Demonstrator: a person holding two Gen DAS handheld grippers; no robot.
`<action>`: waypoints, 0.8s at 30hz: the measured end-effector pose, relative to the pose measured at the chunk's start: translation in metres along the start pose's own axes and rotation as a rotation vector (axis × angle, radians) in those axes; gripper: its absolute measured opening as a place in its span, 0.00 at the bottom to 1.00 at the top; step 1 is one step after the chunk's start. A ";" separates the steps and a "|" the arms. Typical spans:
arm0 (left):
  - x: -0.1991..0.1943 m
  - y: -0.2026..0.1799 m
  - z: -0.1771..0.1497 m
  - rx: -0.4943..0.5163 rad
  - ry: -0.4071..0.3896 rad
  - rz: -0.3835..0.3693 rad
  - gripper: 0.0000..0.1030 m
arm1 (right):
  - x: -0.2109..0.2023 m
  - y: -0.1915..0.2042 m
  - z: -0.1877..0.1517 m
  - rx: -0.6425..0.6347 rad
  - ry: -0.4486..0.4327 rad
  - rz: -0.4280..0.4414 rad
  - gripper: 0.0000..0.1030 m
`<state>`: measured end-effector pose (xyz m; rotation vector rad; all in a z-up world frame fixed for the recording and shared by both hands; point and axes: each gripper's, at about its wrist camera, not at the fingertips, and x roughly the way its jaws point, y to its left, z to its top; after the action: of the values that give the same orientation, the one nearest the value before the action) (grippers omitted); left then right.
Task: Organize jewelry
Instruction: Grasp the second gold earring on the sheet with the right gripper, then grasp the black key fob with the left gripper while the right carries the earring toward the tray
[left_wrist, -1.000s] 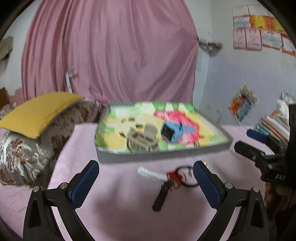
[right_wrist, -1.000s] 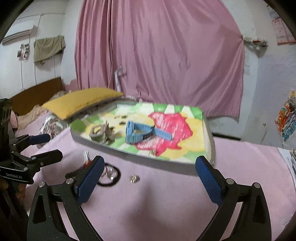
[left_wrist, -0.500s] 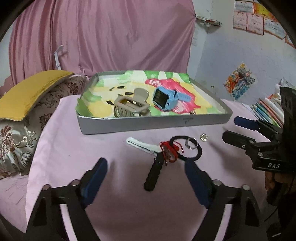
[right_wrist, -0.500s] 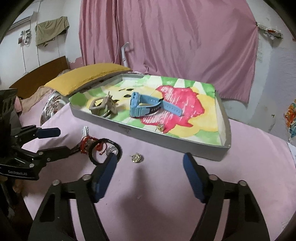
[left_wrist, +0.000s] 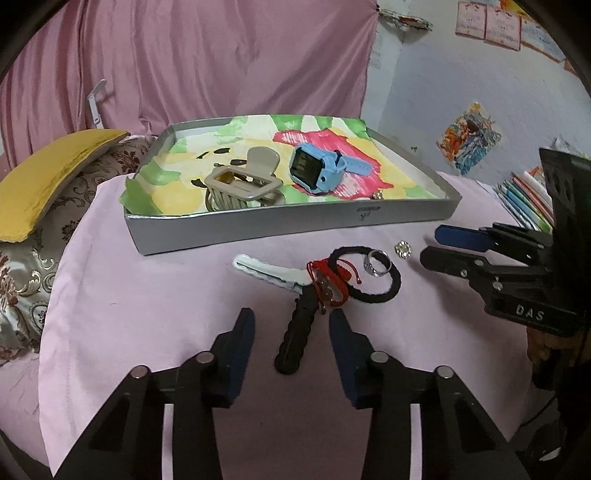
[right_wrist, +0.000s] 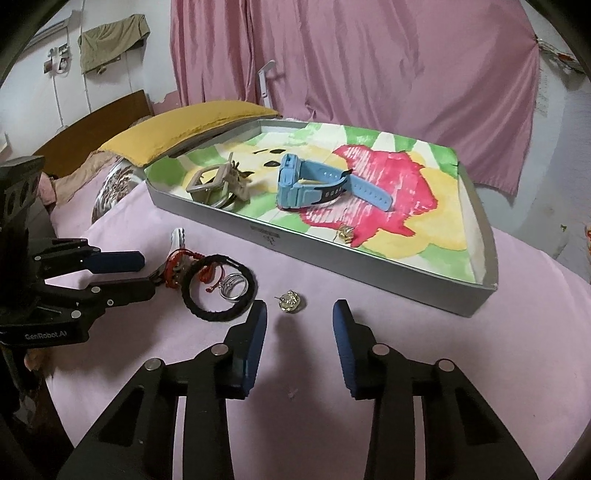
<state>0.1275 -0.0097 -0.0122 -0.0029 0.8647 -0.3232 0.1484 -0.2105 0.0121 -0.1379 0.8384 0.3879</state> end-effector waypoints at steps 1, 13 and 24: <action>0.000 0.000 0.000 0.008 0.004 0.000 0.34 | 0.001 0.000 0.001 -0.003 0.004 0.001 0.31; 0.004 -0.005 0.008 0.038 0.056 -0.016 0.20 | 0.020 0.008 0.010 -0.041 0.065 0.027 0.26; 0.006 -0.010 0.012 0.069 0.096 -0.012 0.12 | 0.018 0.007 0.007 -0.040 0.065 0.048 0.11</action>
<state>0.1374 -0.0221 -0.0075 0.0720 0.9484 -0.3662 0.1617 -0.1972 0.0033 -0.1682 0.8997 0.4469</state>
